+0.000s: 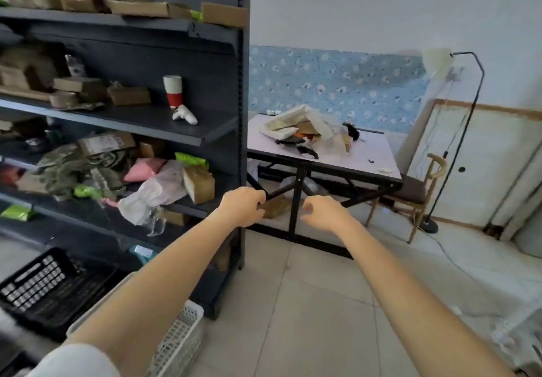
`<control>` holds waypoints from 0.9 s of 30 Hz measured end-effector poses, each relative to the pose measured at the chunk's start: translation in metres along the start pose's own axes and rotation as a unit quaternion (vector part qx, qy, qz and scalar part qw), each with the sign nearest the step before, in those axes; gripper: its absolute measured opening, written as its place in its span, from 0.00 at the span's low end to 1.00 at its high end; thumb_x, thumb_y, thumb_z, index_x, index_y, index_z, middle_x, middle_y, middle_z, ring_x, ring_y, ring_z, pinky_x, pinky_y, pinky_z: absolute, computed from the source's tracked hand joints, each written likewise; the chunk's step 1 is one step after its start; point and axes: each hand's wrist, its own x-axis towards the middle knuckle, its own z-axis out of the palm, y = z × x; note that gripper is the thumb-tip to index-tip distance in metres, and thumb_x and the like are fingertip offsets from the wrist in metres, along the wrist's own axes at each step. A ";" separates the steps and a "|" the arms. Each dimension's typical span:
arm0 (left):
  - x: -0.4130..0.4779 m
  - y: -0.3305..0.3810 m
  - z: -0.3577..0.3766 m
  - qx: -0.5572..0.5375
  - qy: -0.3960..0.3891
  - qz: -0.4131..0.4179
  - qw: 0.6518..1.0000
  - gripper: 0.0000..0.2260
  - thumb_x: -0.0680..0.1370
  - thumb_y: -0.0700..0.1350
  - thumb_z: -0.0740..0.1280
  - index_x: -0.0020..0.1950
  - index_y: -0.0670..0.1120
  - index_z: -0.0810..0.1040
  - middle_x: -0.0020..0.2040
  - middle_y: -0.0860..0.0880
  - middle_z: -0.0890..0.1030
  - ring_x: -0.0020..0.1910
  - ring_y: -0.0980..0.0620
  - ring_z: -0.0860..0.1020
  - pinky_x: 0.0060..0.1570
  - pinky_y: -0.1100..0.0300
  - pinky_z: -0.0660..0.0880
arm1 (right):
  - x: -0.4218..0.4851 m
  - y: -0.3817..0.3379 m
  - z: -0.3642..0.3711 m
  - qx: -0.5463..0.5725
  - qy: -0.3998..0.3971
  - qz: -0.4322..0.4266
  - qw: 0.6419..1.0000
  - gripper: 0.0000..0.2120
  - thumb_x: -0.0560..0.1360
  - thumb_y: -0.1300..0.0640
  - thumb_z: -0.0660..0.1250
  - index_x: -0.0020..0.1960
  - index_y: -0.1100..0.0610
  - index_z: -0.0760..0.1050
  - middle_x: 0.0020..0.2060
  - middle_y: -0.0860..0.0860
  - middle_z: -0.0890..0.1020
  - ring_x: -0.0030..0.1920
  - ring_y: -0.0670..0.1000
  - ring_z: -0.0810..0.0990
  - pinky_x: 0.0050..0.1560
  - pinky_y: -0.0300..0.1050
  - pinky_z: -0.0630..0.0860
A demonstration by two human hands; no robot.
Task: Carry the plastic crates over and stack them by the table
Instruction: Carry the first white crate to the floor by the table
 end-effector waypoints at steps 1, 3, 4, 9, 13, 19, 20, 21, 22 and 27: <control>-0.012 -0.009 0.002 0.001 -0.003 -0.014 1.000 0.15 0.77 0.51 0.62 0.62 0.49 0.74 0.59 0.47 0.78 0.58 0.44 0.76 0.52 0.51 0.75 | 0.002 -0.009 0.005 -0.006 -0.017 -0.021 1.000 0.13 0.75 0.49 0.64 0.58 0.52 0.76 0.57 0.54 0.79 0.57 0.57 0.78 0.55 0.51 0.76; -0.040 -0.026 0.007 0.007 -0.001 -0.048 0.999 0.14 0.77 0.51 0.62 0.62 0.49 0.74 0.59 0.46 0.78 0.59 0.43 0.76 0.52 0.50 0.75 | 0.003 -0.032 0.014 -0.019 -0.039 -0.063 0.997 0.13 0.75 0.49 0.64 0.57 0.52 0.75 0.57 0.54 0.79 0.56 0.57 0.77 0.56 0.53 0.76; -0.060 -0.035 0.008 0.018 0.000 -0.071 0.997 0.14 0.77 0.50 0.62 0.61 0.48 0.74 0.59 0.46 0.78 0.59 0.43 0.76 0.52 0.50 0.75 | 0.003 -0.047 0.020 -0.021 -0.052 -0.080 0.995 0.12 0.75 0.49 0.64 0.56 0.52 0.75 0.56 0.54 0.79 0.55 0.57 0.78 0.55 0.52 0.77; -0.173 -0.088 0.019 0.057 -0.058 -0.195 0.978 0.14 0.78 0.49 0.62 0.62 0.48 0.74 0.59 0.46 0.78 0.58 0.43 0.76 0.48 0.50 0.75 | -0.016 -0.141 0.070 -0.019 -0.105 -0.197 0.975 0.14 0.75 0.49 0.65 0.58 0.53 0.75 0.57 0.54 0.79 0.57 0.57 0.77 0.56 0.52 0.76; -0.267 -0.125 0.021 0.063 -0.068 -0.285 0.954 0.13 0.77 0.48 0.62 0.60 0.46 0.75 0.56 0.44 0.79 0.56 0.41 0.77 0.46 0.51 0.75 | -0.047 -0.218 0.106 -0.030 -0.145 -0.280 0.949 0.16 0.75 0.48 0.64 0.61 0.52 0.73 0.60 0.54 0.77 0.59 0.58 0.76 0.59 0.54 0.75; -0.391 -0.173 0.020 0.045 -0.065 -0.400 0.913 0.13 0.76 0.47 0.63 0.59 0.48 0.76 0.56 0.45 0.80 0.56 0.42 0.78 0.48 0.51 0.77 | -0.102 -0.327 0.145 -0.044 -0.177 -0.377 0.908 0.18 0.76 0.51 0.63 0.65 0.52 0.70 0.63 0.56 0.75 0.61 0.58 0.75 0.56 0.51 0.74; -0.408 -0.181 0.020 0.046 -0.065 -0.413 0.907 0.13 0.76 0.48 0.62 0.60 0.48 0.76 0.57 0.45 0.80 0.56 0.42 0.78 0.46 0.52 0.76 | -0.110 -0.343 0.151 -0.044 -0.181 -0.386 0.903 0.18 0.76 0.52 0.63 0.65 0.52 0.70 0.64 0.56 0.75 0.61 0.58 0.75 0.56 0.51 0.74; -0.424 -0.190 0.021 0.046 -0.064 -0.420 0.904 0.13 0.77 0.48 0.62 0.60 0.48 0.76 0.57 0.45 0.80 0.56 0.42 0.78 0.46 0.53 0.75 | -0.118 -0.359 0.157 -0.044 -0.186 -0.393 0.900 0.19 0.76 0.51 0.63 0.65 0.52 0.70 0.64 0.56 0.74 0.61 0.59 0.75 0.56 0.52 0.75; -0.440 -0.200 0.022 0.043 -0.064 -0.422 0.903 0.13 0.77 0.48 0.62 0.60 0.48 0.76 0.57 0.45 0.80 0.57 0.42 0.78 0.49 0.52 0.76 | -0.125 -0.375 0.163 -0.046 -0.192 -0.397 0.896 0.19 0.76 0.51 0.63 0.66 0.52 0.69 0.64 0.56 0.74 0.60 0.59 0.75 0.57 0.53 0.75; -0.510 -0.255 0.027 0.015 -0.067 -0.424 0.903 0.13 0.77 0.47 0.62 0.60 0.46 0.76 0.57 0.44 0.79 0.57 0.42 0.77 0.56 0.46 0.76 | -0.161 -0.444 0.202 -0.051 -0.203 -0.399 0.893 0.20 0.76 0.50 0.63 0.66 0.51 0.68 0.63 0.56 0.75 0.57 0.58 0.76 0.57 0.55 0.76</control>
